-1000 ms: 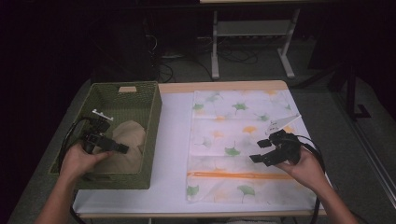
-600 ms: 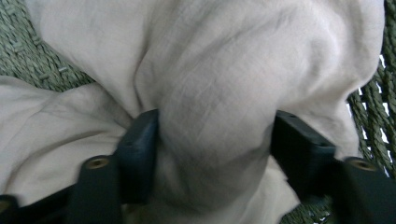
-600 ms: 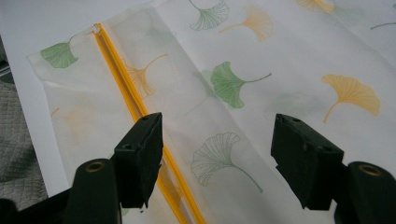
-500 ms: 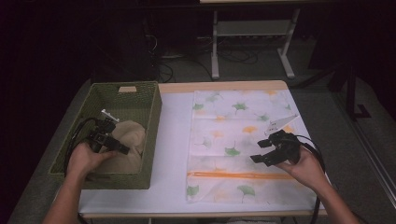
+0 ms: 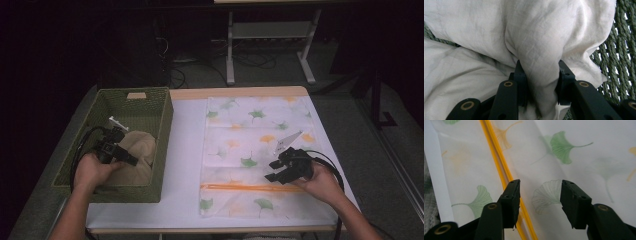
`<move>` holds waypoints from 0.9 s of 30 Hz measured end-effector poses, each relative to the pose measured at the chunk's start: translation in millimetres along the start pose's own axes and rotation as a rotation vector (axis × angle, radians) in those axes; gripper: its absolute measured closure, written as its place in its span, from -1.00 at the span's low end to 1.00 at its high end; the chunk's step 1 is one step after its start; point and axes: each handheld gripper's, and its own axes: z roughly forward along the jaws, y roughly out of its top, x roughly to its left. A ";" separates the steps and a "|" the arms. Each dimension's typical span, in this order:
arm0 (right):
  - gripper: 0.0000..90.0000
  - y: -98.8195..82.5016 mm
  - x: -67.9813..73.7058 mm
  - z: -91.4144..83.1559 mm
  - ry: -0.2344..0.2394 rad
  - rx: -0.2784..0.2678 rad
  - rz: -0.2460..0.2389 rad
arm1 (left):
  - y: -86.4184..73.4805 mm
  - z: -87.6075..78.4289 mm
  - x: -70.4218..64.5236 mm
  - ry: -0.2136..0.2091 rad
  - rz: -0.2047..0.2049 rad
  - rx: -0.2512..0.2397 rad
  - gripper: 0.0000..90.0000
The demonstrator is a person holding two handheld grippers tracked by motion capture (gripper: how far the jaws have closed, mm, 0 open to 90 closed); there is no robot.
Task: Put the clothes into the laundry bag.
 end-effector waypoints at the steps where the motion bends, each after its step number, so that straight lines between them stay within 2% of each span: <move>1: 0.14 0.7 0.9 3.4 0.009 0.014 -0.013 | -0.2 -0.3 -0.1 0.000 -0.004 -0.003 0.51; 3: 0.15 1.8 3.3 9.6 0.028 0.042 -0.042 | -0.7 -0.9 0.1 -0.006 -0.009 -0.005 0.53; 7: 0.09 3.0 6.6 18.8 0.050 0.078 -0.067 | -2.1 -2.9 0.7 -0.011 -0.028 -0.022 0.54; 9: 0.10 2.9 8.4 23.1 0.031 0.104 -0.088 | -3.1 -4.1 1.4 -0.019 -0.039 -0.034 0.55; 12: 0.21 2.6 11.0 31.5 -0.018 0.160 -0.117 | -5.2 -6.7 2.6 -0.030 -0.050 -0.049 0.55; 14: 0.40 2.5 11.5 33.5 -0.016 0.153 -0.130 | -7.1 -9.4 3.7 -0.041 -0.063 -0.070 0.56; 16: 0.60 3.8 10.3 34.2 -0.019 0.148 -0.125 | -8.3 -12.8 4.0 -0.051 -0.067 -0.081 0.56; 17: 0.60 4.5 9.2 34.6 -0.020 0.146 -0.130 | -8.3 -12.8 4.0 -0.051 -0.067 -0.081 0.56; 19: 0.85 6.9 7.6 35.3 -0.025 0.156 -0.123 | -10.1 -19.3 4.7 -0.066 -0.075 -0.108 0.56; 23: 0.92 9.9 5.4 35.5 -0.027 0.173 -0.118 | -11.7 -23.1 5.4 -0.076 -0.080 -0.121 0.56; 27: 0.94 11.3 3.4 31.5 -0.022 0.156 -0.091 | -20.5 -33.5 10.2 -0.120 -0.116 -0.182 0.56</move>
